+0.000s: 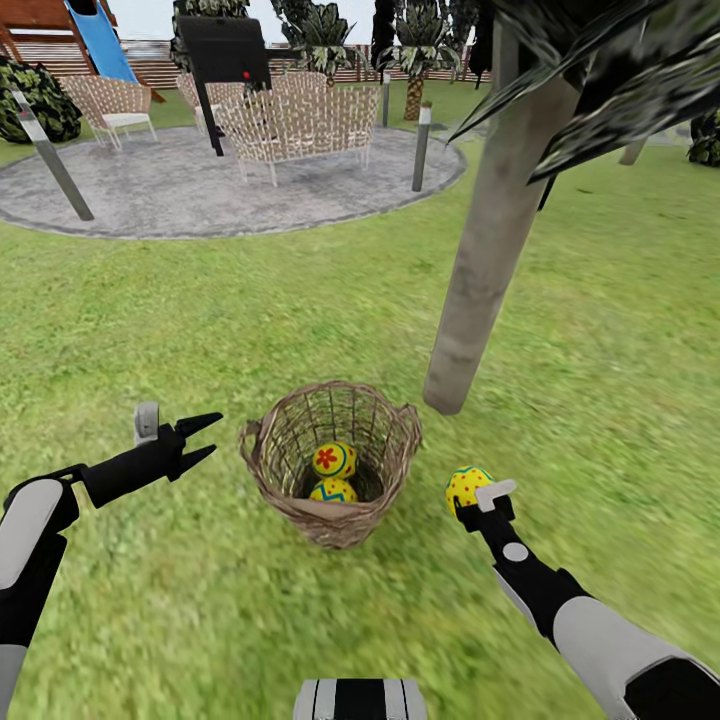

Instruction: Take the three Easter eggs out of the wicker basket on the lawn in the garden, then place them on the lawn next to a single tree (choose any tree) so that all three eggs are next to the same tree and none are left in the basket.

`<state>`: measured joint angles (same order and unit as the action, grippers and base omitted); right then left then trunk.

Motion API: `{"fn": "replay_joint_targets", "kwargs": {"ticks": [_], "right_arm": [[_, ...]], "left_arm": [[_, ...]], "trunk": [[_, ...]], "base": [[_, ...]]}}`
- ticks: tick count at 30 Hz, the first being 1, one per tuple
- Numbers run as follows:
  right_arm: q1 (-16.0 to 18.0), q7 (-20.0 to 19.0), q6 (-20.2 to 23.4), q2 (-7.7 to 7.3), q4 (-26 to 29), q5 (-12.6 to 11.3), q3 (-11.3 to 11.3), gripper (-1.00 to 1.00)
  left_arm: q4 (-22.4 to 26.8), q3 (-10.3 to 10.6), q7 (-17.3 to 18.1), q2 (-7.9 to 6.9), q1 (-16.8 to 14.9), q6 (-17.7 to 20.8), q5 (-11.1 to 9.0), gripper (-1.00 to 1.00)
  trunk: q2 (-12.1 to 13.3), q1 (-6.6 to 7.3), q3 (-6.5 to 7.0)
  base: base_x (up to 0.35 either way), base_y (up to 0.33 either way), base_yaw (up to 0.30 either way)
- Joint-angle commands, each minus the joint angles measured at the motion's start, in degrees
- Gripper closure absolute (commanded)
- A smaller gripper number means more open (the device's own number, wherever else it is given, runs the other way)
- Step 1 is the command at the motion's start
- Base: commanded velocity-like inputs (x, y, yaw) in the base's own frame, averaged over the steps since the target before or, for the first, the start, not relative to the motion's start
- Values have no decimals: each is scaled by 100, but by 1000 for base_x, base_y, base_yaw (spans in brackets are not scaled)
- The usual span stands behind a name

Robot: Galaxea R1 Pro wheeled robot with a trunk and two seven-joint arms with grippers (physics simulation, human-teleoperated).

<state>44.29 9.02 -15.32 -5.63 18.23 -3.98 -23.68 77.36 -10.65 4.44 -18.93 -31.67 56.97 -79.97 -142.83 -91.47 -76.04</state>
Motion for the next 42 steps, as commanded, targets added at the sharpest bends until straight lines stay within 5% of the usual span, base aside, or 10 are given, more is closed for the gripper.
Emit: {"fn": "replay_joint_targets", "kwargs": {"ticks": [1,19,29,34,42], "right_arm": [[11,30,-19,-6,1,-41,-49,100],[15,55,-33,-8,295,-32,-18,100],[18,65,-33,-8,295,-32,-7,100],[16,84,-16,-8,295,-48,6,100],[18,521,73,-8,286,-111,4,100]], "left_arm": [[-2,-7,55,-2,-3,24,43,-100],[-10,-7,109,4,-1,24,43,-100],[-10,-7,113,4,-1,27,43,-100],[-3,-7,131,2,-2,33,43,-100],[-1,-7,822,-110,-1,33,43,-100]], "trunk": [[-41,-21,-22],[-41,-21,-22],[-41,-21,-22],[-48,-33,-133],[-59,-54,-310]], "base": [[0,0,0],[153,-125,3],[15,-8,248],[0,0,11],[0,0,0]]}}
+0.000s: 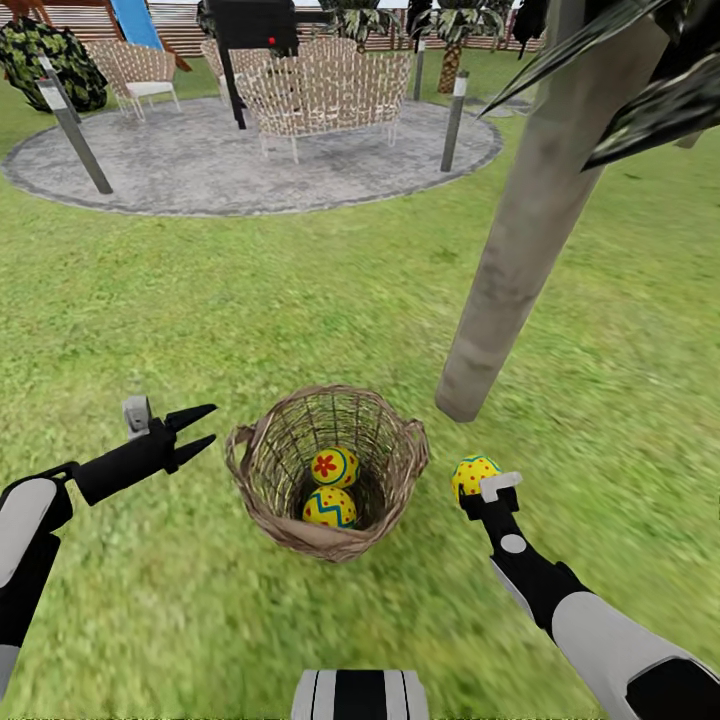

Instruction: Take the three Easter eggs out of the wicker basket on the lawn in the garden, then place them on the lawn next to a single tree (choose any tree) so that all three eggs are next to the same tree and none are left in the basket.

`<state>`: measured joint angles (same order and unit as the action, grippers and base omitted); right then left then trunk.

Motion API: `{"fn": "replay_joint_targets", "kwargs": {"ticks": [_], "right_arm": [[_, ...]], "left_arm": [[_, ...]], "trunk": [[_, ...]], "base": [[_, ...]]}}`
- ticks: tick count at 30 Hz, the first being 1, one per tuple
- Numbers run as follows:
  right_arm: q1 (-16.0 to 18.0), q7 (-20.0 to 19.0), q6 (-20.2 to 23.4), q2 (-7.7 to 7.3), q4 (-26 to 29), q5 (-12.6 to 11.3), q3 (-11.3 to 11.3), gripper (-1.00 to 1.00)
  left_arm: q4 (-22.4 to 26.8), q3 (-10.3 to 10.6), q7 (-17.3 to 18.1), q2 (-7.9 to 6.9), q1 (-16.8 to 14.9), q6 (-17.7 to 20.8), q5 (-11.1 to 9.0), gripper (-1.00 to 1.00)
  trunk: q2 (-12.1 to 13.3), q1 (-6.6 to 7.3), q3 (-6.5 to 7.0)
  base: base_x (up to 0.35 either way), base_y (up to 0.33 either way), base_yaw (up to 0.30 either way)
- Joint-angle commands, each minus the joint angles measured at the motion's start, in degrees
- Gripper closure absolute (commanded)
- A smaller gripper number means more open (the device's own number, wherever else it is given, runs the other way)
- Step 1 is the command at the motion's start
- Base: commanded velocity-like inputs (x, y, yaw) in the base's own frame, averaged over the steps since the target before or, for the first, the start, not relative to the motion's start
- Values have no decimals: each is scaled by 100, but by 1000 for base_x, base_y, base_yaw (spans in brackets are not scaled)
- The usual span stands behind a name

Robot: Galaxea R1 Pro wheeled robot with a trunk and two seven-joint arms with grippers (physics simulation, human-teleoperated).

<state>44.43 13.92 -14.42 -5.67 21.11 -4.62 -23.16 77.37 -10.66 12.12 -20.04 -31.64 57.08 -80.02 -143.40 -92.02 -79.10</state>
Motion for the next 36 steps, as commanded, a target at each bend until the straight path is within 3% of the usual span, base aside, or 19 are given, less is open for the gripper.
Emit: {"fn": "replay_joint_targets", "kwargs": {"ticks": [1,3,7,11,18,24,25,27,28,30,36], "right_arm": [[4,31,-17,-5,-3,-48,-48,100],[4,31,-17,5,-2,-48,-48,100],[4,31,-48,-3,4,-32,-48,100],[119,40,-11,-21,3,-13,-57,100],[188,49,27,-22,7,-13,-49,100],[189,58,27,-12,4,-15,-49,100],[189,80,27,-13,1,-21,-43,100],[189,388,60,-7,-1,-36,-33,100],[207,576,425,-5,-2,-32,-31,100],[410,592,765,6,-87,-50,-31,100],[854,576,835,62,-643,-47,-39,100]], "left_arm": [[-2,-8,73,0,-3,22,48,-100],[-7,-10,205,-4,-2,22,48,-100],[-67,-15,913,-9,24,14,65,-100],[-73,-42,908,-44,132,-4,74,-100],[-74,-51,1099,-270,219,-12,73,-100],[-82,-245,1187,-464,412,-4,74,-100],[-80,-773,1189,-536,438,-4,74,-100],[-74,-779,1195,-536,440,-4,74,-100],[-73,-780,1196,-536,440,-4,74,-100],[-73,-780,1196,-536,440,-4,74,-100],[-73,-780,1196,-536,440,-4,74,-100]], "trunk": [[-3,-1,-26],[-6,-6,-71],[-11,-17,-159],[-11,-17,-159],[-11,-17,-159],[-15,-25,-225],[-17,-27,-247],[-19,-33,-292],[-19,-33,-292],[-22,-38,-336],[-27,-48,-424]], "base": [[0,0,0],[0,0,0],[0,0,0],[0,0,0],[0,0,0],[0,0,0],[0,0,0],[0,0,0],[0,0,0],[0,0,0],[0,0,0]]}}
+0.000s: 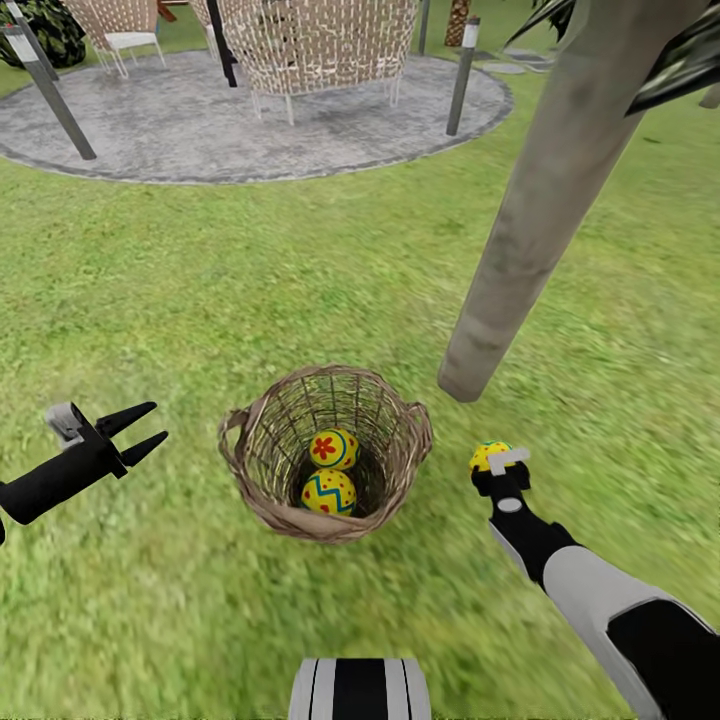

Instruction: Take the three Easter eggs out of the wicker basket on the lawn in the garden, then place them on the lawn next to a single tree (choose any tree) so that all three eggs are next to the same tree and none are left in the basket.

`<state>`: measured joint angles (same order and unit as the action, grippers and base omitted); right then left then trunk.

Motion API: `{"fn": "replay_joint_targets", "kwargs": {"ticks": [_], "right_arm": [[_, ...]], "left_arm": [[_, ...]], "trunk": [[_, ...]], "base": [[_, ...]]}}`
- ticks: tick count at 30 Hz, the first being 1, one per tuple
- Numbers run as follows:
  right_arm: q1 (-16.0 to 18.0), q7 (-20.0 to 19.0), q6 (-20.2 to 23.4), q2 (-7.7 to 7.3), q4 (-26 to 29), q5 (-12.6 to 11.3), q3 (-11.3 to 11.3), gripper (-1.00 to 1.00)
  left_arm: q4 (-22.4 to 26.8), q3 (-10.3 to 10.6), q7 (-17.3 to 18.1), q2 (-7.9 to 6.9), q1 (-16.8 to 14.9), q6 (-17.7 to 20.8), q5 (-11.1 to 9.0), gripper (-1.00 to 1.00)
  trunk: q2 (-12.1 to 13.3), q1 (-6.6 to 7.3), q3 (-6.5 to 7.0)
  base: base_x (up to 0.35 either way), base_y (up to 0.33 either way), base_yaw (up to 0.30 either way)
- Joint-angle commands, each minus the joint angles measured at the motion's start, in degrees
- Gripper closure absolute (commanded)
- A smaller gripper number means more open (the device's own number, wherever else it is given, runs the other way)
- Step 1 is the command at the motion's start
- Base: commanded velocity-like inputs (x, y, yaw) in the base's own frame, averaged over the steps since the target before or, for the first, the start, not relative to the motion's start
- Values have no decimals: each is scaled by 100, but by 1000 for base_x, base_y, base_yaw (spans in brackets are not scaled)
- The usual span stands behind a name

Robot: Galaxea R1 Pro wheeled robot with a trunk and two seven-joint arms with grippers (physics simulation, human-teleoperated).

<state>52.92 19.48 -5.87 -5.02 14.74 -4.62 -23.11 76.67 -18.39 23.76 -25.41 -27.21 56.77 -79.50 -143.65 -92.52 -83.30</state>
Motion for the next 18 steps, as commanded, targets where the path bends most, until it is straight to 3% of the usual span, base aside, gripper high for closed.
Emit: {"fn": "replay_joint_targets", "kwargs": {"ticks": [1,18], "right_arm": [[33,11,-20,12,-93,-43,-44,100],[43,-12,-91,36,-86,128,-88,100]], "left_arm": [[-3,-7,31,0,-4,27,22,-100],[-11,-6,33,0,-4,27,22,-100]], "trunk": [[-3,-1,-26],[-26,-45,-403]], "base": [[0,0,0],[0,0,0]]}}
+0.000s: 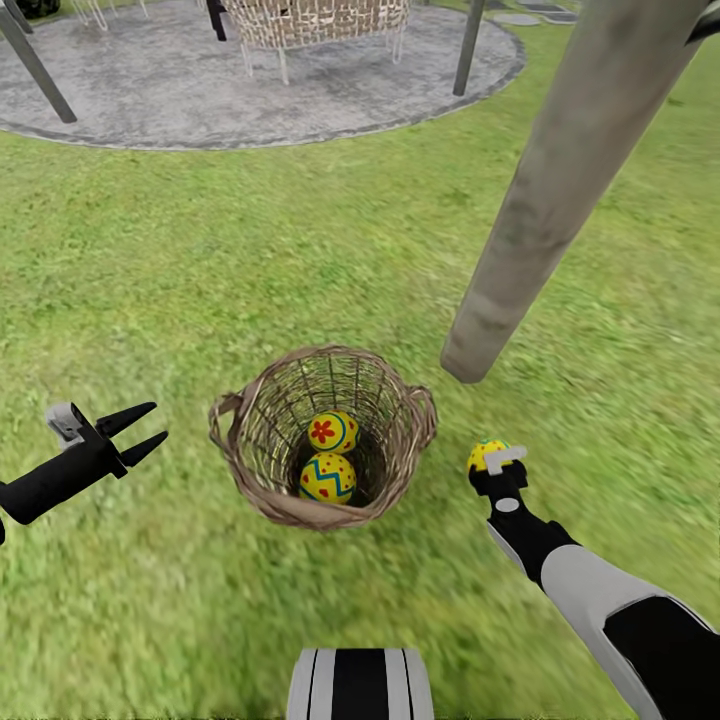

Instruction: Take the three Easter eggs out of the wicker basket on the lawn in the garden, then place them on the lawn next to a single tree (choose any tree) so that all three eggs are next to the same tree and none are left in the basket.

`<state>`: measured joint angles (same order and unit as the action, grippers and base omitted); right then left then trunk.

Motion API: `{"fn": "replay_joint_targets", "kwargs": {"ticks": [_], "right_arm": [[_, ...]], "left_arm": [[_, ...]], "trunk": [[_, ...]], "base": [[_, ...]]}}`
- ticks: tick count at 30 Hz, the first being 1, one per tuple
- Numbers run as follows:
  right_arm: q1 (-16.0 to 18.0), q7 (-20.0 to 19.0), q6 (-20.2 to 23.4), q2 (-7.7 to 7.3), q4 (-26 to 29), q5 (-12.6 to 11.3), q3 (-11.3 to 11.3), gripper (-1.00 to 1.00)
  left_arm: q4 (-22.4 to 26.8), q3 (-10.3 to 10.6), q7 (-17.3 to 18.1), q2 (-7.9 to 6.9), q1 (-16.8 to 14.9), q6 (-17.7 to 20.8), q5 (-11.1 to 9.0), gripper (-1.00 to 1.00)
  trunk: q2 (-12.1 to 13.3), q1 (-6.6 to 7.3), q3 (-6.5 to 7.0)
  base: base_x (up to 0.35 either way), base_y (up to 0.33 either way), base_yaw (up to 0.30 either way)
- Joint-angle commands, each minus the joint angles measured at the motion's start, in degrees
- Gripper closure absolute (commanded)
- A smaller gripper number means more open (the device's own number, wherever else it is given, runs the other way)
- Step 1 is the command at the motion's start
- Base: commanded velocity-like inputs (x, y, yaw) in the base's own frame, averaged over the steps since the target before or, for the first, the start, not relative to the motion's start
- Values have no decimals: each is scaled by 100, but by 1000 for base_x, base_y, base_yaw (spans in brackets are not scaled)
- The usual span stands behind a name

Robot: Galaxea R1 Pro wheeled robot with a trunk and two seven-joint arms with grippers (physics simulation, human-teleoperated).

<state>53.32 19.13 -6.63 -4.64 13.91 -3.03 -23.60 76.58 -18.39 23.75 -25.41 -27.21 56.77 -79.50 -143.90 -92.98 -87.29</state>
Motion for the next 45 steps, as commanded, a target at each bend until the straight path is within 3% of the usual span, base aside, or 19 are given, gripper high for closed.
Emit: {"fn": "replay_joint_targets", "kwargs": {"ticks": [1,19,20,26,45], "right_arm": [[3,24,-15,-2,1,-31,-40,100],[3,20,-14,-4,7,-31,-40,100],[3,20,-14,-6,9,-31,-40,-100],[3,12,-19,-11,16,-31,-40,-100],[3,11,-20,-9,16,-31,-40,-100]], "left_arm": [[-3,-7,33,1,-4,27,22,-100],[-10,-7,33,1,-4,27,22,-100],[-11,-7,33,1,-4,27,22,-100],[-20,-7,33,1,-4,27,22,-100],[-3,-7,31,1,-4,27,22,-100]], "trunk": [[-3,-1,-26],[-24,-43,-380],[-24,-43,-380],[-24,-43,-380],[1,6,41]], "base": [[0,0,0],[0,0,0],[0,0,0],[0,0,0],[0,0,0]]}}
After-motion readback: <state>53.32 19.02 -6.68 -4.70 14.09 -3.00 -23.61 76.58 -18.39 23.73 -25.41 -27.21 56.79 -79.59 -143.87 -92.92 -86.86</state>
